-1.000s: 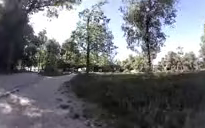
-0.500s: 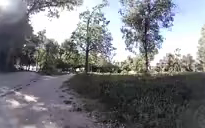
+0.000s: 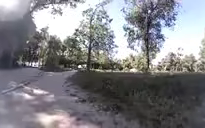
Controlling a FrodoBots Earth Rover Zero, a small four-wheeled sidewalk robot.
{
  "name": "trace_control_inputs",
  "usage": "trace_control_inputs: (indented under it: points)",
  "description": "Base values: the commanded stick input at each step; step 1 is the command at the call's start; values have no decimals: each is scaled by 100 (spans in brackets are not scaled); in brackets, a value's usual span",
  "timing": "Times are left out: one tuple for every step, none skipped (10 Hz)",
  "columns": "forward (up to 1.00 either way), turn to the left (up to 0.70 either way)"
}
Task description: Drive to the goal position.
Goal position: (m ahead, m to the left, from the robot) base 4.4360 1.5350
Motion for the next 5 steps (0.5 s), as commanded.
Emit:
trace_control_inputs:
  points:
    - [0,0]
    - [0,0]
    - [0,0]
    - [0,5]
    - [0,42]
